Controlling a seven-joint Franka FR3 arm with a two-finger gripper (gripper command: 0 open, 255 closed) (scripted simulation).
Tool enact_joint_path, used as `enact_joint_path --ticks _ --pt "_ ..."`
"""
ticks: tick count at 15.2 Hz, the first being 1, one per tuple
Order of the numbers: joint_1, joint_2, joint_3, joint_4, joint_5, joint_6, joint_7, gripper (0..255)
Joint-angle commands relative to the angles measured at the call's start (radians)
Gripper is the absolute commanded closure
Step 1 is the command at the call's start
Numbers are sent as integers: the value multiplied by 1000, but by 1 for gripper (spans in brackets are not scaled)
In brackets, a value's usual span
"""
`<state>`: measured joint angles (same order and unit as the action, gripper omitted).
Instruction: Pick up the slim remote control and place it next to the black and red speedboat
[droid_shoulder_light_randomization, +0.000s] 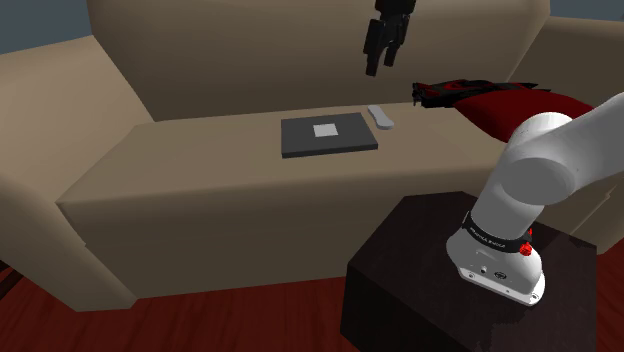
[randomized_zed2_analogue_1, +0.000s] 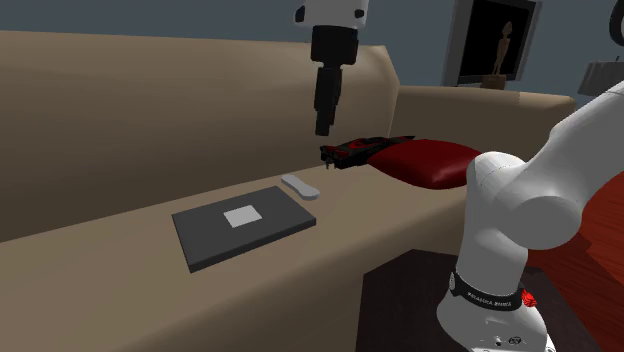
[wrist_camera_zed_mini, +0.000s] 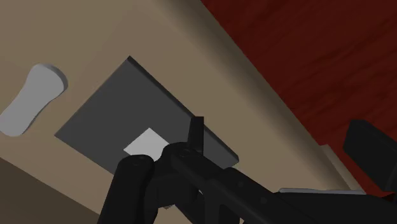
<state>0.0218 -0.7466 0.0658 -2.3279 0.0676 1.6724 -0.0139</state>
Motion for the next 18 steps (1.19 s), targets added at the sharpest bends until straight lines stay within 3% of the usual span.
enact_joint_path --ticks 1,18 --pt "0 0 0 0 0 0 0 0" --pt "-168 440 -153 69 -74 325 22 0"
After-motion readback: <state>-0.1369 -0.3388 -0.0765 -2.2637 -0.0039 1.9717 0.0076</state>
